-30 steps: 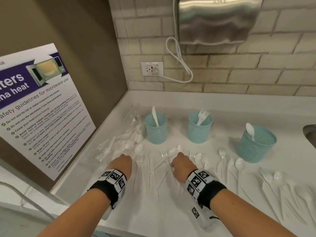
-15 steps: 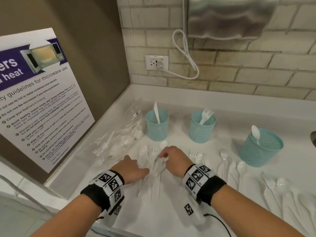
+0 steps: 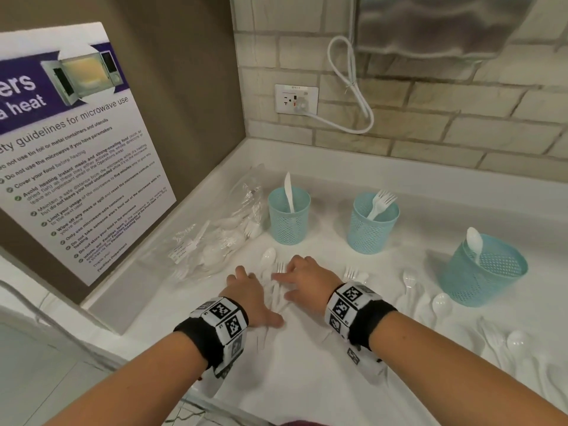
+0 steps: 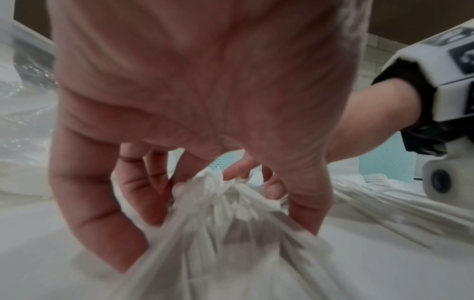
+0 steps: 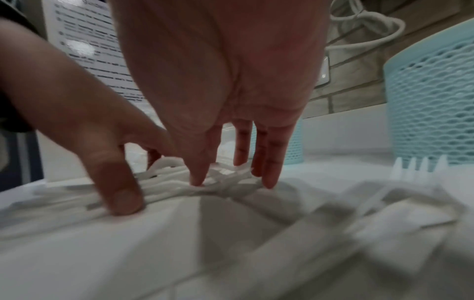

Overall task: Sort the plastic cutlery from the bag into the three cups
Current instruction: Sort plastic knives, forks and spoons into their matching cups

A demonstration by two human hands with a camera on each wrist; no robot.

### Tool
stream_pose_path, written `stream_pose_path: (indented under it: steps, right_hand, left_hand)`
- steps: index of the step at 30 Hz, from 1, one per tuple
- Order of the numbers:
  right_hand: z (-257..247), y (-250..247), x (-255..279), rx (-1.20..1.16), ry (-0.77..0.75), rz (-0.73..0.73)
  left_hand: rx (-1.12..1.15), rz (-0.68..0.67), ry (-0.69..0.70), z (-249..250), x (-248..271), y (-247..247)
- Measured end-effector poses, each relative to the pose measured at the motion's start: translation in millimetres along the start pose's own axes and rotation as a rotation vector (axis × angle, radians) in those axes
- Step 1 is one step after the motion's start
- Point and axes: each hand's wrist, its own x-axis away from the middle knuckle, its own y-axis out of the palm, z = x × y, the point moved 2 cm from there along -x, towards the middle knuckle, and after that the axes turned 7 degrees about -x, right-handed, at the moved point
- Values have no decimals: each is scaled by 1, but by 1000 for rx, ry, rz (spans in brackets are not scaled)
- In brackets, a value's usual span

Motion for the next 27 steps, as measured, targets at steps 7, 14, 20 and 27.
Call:
stream_pose_path:
  steps: [7, 14, 20, 27]
  right_hand:
    - [1, -16, 3, -126, -62, 171]
    - [5, -5, -6, -104, 141, -58]
    - [7, 5, -11, -105, 131, 23]
    - [18, 2, -6, -278, 121, 127]
  left_hand:
    - [98, 44, 17, -6, -8, -5]
    - [164, 36, 81, 1, -18, -4]
    - [108, 57, 83, 9, -26, -7]
    - [-81, 143, 218, 12, -32, 3]
